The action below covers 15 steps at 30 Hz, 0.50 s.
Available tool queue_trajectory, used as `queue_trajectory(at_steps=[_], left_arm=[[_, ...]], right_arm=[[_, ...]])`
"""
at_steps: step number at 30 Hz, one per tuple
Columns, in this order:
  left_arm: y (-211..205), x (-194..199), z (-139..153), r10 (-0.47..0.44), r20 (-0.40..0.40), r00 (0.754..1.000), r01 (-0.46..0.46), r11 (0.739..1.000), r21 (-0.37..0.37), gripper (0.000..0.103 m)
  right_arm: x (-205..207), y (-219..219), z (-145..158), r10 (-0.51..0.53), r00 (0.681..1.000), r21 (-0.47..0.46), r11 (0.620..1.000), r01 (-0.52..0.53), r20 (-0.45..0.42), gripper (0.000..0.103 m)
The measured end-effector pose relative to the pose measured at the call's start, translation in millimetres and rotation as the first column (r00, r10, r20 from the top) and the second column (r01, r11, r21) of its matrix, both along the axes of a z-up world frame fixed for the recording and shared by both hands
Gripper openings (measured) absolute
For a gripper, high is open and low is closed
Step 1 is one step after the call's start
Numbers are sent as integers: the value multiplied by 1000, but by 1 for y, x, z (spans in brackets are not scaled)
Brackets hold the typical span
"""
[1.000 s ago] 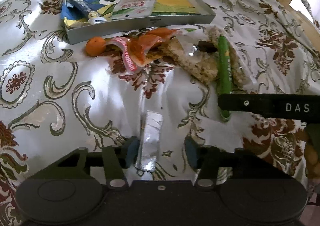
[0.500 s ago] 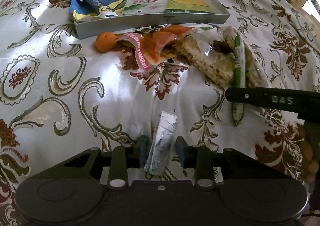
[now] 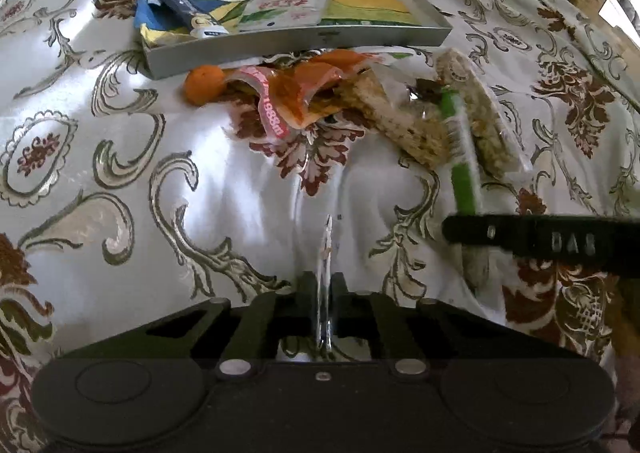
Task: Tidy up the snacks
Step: 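Close left tool on the foil packet while right tool grasps the green sausage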
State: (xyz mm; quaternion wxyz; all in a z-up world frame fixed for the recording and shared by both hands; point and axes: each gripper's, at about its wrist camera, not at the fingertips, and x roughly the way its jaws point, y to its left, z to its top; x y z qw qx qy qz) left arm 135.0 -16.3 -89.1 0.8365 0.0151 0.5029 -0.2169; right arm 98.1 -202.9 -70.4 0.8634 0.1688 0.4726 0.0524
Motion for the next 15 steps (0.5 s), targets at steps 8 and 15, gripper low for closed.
queue_trajectory(at_steps=[8, 15], left_arm=[[3, 3, -3, 22, -22, 1000, -22, 1000, -18, 8], [10, 9, -6, 52, -56, 997, -56, 996, -64, 12]], right_arm=[[0, 15, -3, 61, 998, -21, 998, -61, -15, 20], [12, 14, -8, 65, 997, -32, 997, -64, 38, 24]])
